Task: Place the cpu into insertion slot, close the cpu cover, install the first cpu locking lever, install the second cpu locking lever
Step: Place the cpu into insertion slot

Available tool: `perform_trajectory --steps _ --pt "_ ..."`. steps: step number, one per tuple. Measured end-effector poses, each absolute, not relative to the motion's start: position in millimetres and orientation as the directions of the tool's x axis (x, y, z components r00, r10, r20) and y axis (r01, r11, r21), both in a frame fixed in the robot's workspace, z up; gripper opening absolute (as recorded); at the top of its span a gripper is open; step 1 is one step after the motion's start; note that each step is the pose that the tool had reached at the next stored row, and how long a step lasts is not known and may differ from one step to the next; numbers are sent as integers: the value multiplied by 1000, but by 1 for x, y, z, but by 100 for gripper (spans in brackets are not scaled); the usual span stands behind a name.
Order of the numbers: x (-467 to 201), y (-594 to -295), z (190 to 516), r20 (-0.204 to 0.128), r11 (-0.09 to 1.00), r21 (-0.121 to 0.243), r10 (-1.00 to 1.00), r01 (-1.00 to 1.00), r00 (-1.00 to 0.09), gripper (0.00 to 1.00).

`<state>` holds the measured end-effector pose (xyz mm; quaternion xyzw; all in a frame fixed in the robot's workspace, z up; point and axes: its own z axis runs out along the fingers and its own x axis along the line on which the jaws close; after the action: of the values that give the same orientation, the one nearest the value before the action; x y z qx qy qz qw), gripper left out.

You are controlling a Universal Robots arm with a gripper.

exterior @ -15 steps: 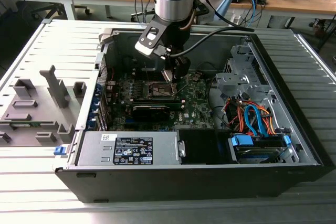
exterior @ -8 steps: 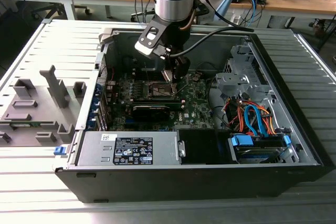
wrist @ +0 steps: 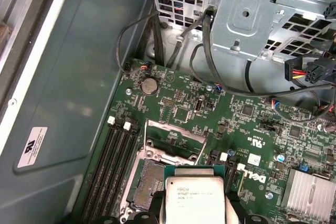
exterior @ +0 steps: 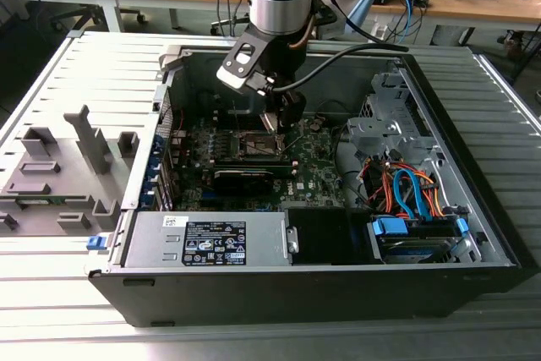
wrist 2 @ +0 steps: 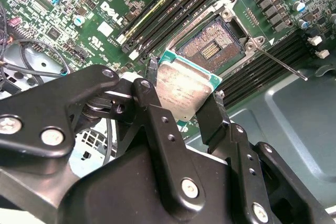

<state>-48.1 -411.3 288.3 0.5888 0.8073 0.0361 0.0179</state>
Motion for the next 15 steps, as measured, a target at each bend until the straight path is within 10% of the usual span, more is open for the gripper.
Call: perform_trajectory --steps 15 --pt "-48 -411 288 14 288 79 957 954 -290 54"
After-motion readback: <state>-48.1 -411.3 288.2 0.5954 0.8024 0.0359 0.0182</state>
